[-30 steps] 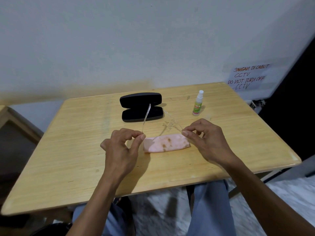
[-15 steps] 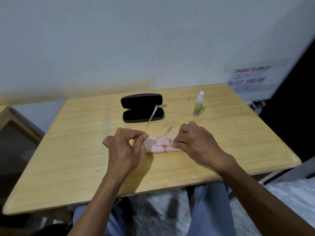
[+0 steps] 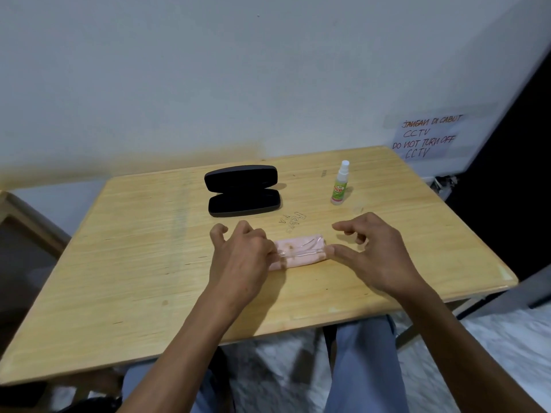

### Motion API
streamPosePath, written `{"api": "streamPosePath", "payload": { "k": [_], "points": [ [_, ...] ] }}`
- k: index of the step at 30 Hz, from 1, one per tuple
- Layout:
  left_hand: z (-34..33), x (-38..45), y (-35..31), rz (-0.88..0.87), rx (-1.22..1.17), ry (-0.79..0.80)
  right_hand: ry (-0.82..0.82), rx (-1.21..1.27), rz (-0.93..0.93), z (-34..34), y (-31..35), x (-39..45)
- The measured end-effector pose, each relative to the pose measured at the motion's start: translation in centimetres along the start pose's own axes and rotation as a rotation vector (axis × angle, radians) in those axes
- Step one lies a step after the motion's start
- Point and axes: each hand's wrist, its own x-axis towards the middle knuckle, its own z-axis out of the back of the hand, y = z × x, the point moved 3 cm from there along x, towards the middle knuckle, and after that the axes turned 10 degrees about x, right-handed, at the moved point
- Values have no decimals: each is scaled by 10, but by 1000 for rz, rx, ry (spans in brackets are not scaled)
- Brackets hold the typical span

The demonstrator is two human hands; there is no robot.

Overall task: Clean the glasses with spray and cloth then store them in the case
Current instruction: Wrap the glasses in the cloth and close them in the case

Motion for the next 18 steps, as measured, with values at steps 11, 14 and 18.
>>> {"api": "streamPosePath", "payload": {
  "k": [11, 14, 18],
  "points": [
    [0, -2, 18, 50, -69, 43, 331, -372, 173, -17, 6, 17],
    [-4, -5, 35, 68, -48, 128, 400, -443, 153, -18, 5, 24],
    [-8, -8, 43, 69, -72, 160, 418, -440, 188, -21, 0, 23]
  ]
}}
